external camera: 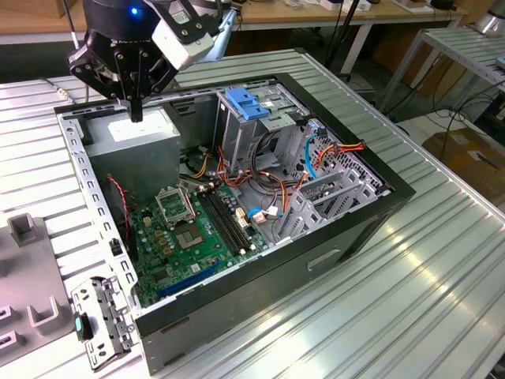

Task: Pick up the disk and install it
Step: 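Reach for the disk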

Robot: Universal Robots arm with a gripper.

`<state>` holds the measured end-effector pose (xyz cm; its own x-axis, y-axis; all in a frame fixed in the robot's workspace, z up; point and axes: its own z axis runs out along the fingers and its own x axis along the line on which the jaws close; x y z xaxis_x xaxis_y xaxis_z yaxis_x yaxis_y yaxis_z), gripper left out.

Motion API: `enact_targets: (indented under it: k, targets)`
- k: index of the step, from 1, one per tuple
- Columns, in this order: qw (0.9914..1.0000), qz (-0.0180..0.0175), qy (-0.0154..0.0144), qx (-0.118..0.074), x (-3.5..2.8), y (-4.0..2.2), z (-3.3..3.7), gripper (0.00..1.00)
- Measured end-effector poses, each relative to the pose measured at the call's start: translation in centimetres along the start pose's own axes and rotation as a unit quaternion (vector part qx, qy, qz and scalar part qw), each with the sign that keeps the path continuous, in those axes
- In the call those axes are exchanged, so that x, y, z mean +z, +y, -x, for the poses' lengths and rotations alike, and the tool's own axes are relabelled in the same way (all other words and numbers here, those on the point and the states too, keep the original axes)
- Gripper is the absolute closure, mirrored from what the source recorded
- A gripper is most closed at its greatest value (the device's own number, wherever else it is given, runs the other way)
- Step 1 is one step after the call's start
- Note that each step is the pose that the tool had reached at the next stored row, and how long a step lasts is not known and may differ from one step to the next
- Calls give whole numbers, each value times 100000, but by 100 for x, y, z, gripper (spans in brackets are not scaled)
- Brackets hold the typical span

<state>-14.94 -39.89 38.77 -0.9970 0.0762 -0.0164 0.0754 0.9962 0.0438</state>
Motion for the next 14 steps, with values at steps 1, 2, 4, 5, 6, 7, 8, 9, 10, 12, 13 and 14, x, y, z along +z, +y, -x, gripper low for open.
enact_targets:
  k: [1, 2, 4, 5, 6, 7, 8, 9, 10, 12, 13, 14]
  targets:
    - [100000, -3, 17, 3, 1, 0, -3, 89]
    - [100000, -5, 27, 3, 2, 0, -6, 89]
    - [100000, -8, 42, 3, 3, -1, -9, 89]
    - [100000, -7, 54, 4, 5, -1, -13, 89]
    - [100000, -6, 62, 6, 6, -1, -15, 89]
    - [100000, -7, 68, 4, 7, -2, -17, 89]
    - [100000, -9, 82, 4, 8, -2, -21, 89]
    - [100000, -10, 106, 5, 11, -2, -26, 89]
    - [100000, -10, 117, 5, 13, -3, -29, 89]
    - [100000, -13, 142, 6, 15, -3, -34, 89]
    - [100000, -13, 154, 10, 17, -4, -37, 89]
    - [100000, -13, 160, 10, 18, -4, -39, 89]
